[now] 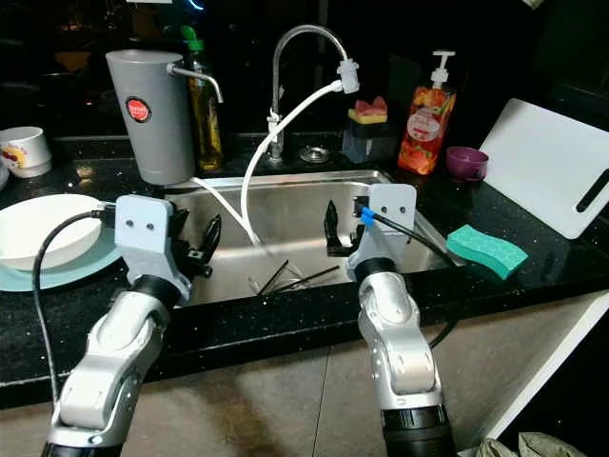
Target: Kitchen organization
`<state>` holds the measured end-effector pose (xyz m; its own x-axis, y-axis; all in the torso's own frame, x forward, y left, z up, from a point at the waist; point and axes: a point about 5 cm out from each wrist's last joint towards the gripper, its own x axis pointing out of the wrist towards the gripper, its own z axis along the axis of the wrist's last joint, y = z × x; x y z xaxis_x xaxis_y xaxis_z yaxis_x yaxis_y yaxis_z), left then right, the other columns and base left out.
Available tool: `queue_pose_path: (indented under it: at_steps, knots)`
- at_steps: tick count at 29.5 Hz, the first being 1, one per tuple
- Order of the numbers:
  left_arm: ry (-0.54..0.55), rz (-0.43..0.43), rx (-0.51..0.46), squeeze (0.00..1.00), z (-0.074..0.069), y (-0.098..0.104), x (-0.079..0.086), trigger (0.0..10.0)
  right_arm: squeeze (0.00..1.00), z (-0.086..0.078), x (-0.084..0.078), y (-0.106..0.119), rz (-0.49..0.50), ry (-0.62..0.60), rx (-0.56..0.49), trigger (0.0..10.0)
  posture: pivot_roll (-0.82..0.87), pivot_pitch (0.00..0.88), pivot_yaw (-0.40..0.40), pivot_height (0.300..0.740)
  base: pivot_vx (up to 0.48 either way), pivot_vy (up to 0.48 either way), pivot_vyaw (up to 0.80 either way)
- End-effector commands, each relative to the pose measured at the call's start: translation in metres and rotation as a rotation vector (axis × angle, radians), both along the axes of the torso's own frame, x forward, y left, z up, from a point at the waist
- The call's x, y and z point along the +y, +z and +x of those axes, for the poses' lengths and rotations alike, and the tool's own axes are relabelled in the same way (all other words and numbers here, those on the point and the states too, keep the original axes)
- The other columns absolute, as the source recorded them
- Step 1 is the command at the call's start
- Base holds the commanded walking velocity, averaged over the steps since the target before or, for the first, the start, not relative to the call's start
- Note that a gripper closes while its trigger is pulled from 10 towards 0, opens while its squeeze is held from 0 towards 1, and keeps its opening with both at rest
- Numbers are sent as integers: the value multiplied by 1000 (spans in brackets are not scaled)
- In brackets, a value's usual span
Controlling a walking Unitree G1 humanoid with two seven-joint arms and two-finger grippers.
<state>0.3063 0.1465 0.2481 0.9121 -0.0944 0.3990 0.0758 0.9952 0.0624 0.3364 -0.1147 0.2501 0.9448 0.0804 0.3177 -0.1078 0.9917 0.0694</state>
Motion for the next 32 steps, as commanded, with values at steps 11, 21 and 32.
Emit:
queue_pose_path:
  at_steps: [11,21,32]
  knots:
    - [-10,0,7,0,1,-1,-4,10000,0,0,-3,1,4,-7,-6,10000,133,75,-72,740,0,0,0]
    - [-10,0,5,0,1,-1,-4,10000,0,0,-2,1,4,-5,-7,10000,133,70,-73,740,0,0,0]
    - [-11,1,3,0,1,-1,-4,10000,0,1,-2,2,3,-3,-10,10000,135,65,-73,740,0,0,0]
